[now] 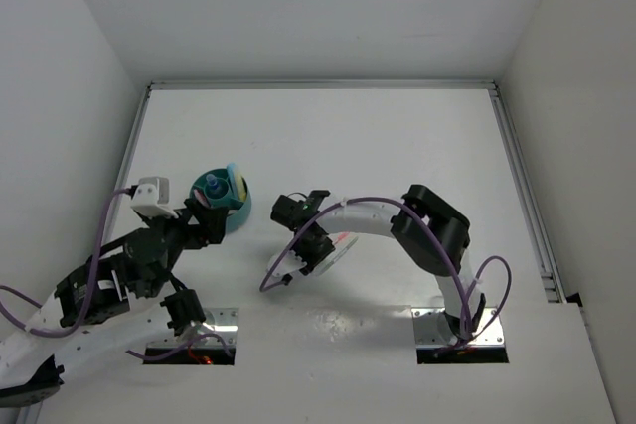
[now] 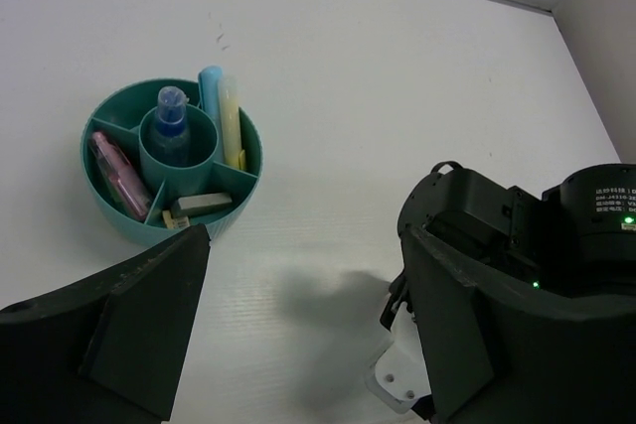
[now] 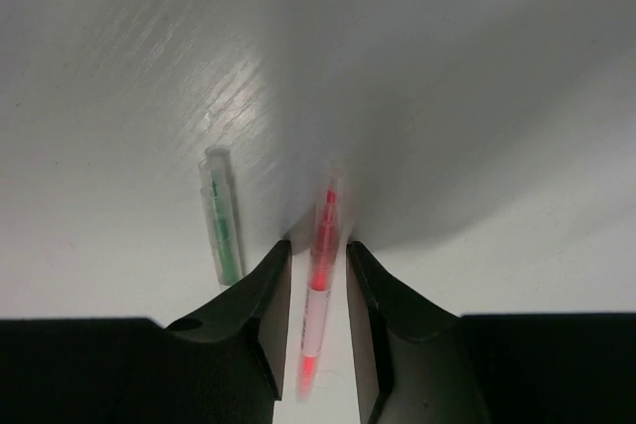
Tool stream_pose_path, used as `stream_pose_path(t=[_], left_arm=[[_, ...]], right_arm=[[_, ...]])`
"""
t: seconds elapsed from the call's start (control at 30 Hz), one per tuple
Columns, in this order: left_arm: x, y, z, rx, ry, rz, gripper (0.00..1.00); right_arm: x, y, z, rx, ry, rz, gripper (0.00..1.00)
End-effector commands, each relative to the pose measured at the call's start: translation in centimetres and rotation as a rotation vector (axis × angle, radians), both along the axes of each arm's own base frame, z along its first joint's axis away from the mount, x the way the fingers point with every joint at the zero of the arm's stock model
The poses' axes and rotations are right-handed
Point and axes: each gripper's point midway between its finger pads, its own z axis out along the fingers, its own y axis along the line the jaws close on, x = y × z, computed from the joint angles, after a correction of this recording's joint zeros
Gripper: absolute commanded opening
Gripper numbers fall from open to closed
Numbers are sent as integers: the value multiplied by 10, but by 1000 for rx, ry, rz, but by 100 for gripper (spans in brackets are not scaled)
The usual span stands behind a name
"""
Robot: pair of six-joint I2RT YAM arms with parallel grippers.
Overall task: Sort the stationery into containers
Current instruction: Pick up the pen from the center of the board, then place the pen in the storage box.
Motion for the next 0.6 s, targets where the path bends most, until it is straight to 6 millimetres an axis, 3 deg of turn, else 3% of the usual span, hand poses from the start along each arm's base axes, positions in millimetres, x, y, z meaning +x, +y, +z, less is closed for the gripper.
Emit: stream_pose_path(t=[0.0,0.17,0.23,0.33,0.43,0.47,0.53,0.57], left_arm=[[0,2,5,-27,-18,8,84],[-1,6,8,-41,-30,17,84],[0,8,9,-48,-31,31,84],[-2,19,13,-95,-49,71,84],[-7,29,17,-149,-71,73,84],[-9,31,19,-171,-77,75,84],[-13,37,25,-220,-103,74,84],[-14,40,27,-234,-110,74,84]], right_arm=[[-1,2,-8,-37,11,49,26],[-2,5,-11,-43,26,49,8],[5,17,-6,-4,6,-3,2],[36,52,18,119,-120,-152,0],[84,99,65,312,-288,-365,0],[110,121,102,432,-353,-452,0],[124,139,140,550,-336,-587,0],[137,153,174,650,-351,-621,0]])
